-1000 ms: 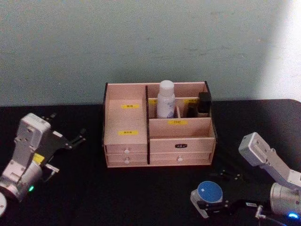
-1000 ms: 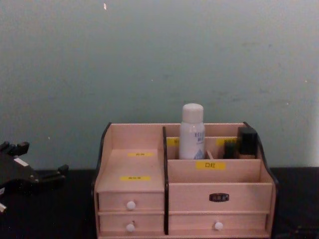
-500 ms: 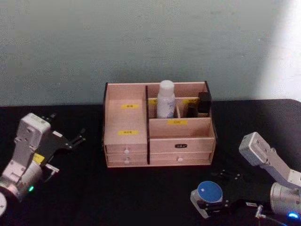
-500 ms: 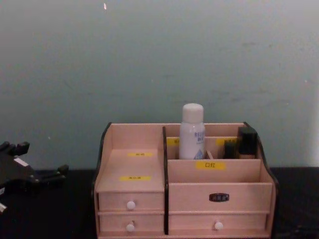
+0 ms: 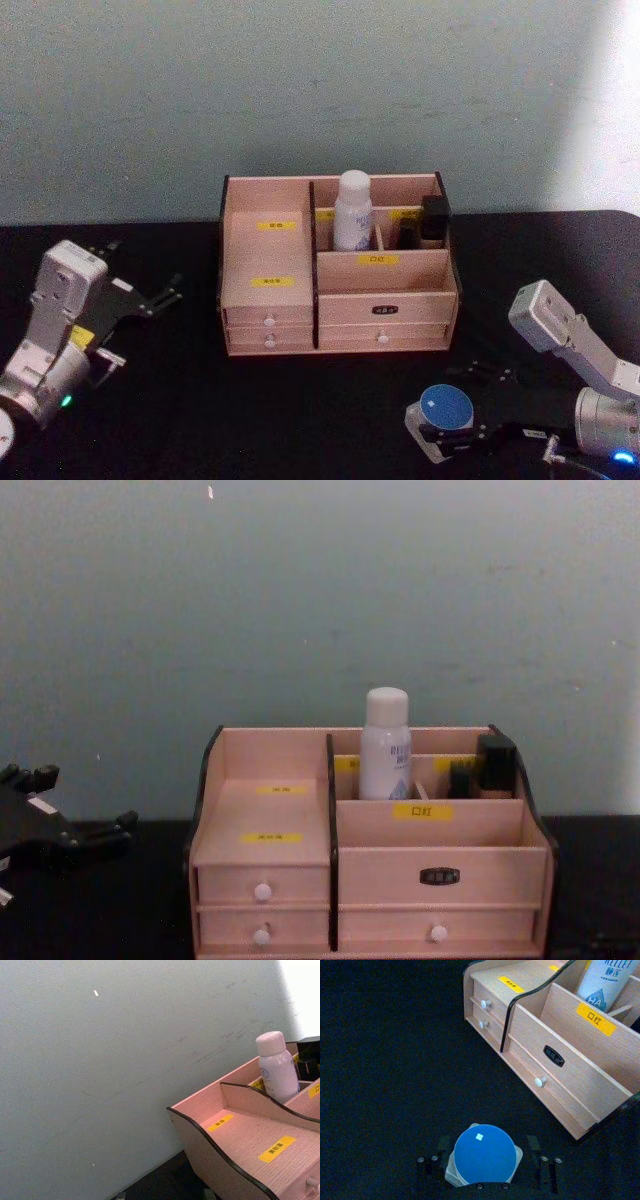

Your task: Pick up the facial cleanser and watermelon frost from the table and place them into the tiered storage box.

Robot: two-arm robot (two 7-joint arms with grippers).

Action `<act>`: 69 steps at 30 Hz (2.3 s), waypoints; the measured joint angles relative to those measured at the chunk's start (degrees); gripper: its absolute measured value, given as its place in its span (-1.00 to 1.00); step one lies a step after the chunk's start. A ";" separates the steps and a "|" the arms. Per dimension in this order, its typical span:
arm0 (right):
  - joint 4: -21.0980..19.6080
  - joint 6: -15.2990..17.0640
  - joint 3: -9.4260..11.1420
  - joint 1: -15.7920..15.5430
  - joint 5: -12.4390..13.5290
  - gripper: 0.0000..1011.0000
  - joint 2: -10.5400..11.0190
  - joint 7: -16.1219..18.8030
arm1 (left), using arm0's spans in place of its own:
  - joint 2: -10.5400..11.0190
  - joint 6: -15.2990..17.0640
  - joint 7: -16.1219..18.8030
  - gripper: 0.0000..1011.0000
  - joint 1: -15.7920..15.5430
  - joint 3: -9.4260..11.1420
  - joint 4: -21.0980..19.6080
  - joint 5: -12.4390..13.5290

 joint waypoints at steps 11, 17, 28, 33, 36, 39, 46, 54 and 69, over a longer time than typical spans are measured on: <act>0.00 0.00 0.00 0.00 0.03 0.43 0.00 0.01 | 0.00 0.00 0.00 0.98 0.00 0.00 0.00 0.00; 0.00 -0.01 0.00 0.00 0.03 0.41 0.00 0.01 | 0.00 0.00 0.00 0.98 0.00 0.00 0.00 0.00; 0.00 0.00 0.00 0.00 0.02 0.41 0.00 0.00 | 0.00 0.00 0.00 0.98 0.00 0.00 0.00 0.00; 0.00 0.00 0.00 0.00 0.02 0.41 0.00 0.00 | 0.00 0.00 0.00 0.98 0.00 0.00 0.00 0.00; 0.00 0.00 0.00 0.00 0.01 0.41 0.00 0.00 | 0.00 0.00 0.00 0.98 0.00 0.00 0.00 0.00; 0.00 0.00 0.00 0.00 0.01 0.41 0.00 0.00 | 0.00 0.00 0.00 0.98 0.00 0.00 0.00 0.00; -0.01 0.06 0.38 -0.05 0.78 0.41 -0.13 0.10 | 0.00 0.00 0.00 0.98 0.00 0.00 0.00 0.00; -1.45 0.08 1.26 0.27 1.86 0.41 -0.37 -0.41 | 0.00 0.00 0.00 0.98 0.00 0.00 0.00 0.00; -1.26 2.41 0.03 6.51 2.15 0.41 -3.98 -0.65 | 0.00 0.00 0.00 0.98 0.00 0.00 0.00 0.00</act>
